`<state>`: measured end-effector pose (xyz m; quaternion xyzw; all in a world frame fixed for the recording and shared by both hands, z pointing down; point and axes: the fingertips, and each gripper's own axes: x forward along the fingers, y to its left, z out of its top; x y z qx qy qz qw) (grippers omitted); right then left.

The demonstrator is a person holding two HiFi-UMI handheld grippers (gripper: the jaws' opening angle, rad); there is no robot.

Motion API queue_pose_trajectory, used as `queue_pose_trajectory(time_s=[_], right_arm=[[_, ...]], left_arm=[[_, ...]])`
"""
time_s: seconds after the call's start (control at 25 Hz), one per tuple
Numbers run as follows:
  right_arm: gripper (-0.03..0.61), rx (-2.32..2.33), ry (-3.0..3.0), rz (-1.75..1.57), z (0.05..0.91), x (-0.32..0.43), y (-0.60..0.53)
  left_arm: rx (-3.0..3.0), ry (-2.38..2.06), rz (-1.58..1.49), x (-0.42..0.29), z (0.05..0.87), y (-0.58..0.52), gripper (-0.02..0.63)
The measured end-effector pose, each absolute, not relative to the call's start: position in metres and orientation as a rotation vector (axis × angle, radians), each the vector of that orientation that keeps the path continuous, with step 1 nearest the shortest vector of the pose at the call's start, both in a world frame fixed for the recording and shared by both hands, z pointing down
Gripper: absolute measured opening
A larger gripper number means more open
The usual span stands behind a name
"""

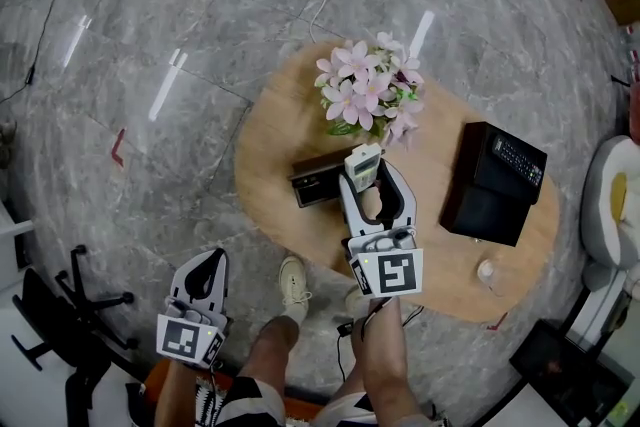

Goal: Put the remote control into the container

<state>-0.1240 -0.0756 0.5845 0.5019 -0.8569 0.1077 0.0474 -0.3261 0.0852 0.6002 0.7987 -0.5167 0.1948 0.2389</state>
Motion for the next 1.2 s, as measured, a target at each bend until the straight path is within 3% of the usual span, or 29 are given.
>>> queue_pose_trajectory(time_s=[1.2], right_arm=[[0.233,1.505,-2.466,0.325,0.595,-0.121,-0.079]], left_arm=[[2.175,-1.414,0.51,-0.327,0.588,0.092,0.008]])
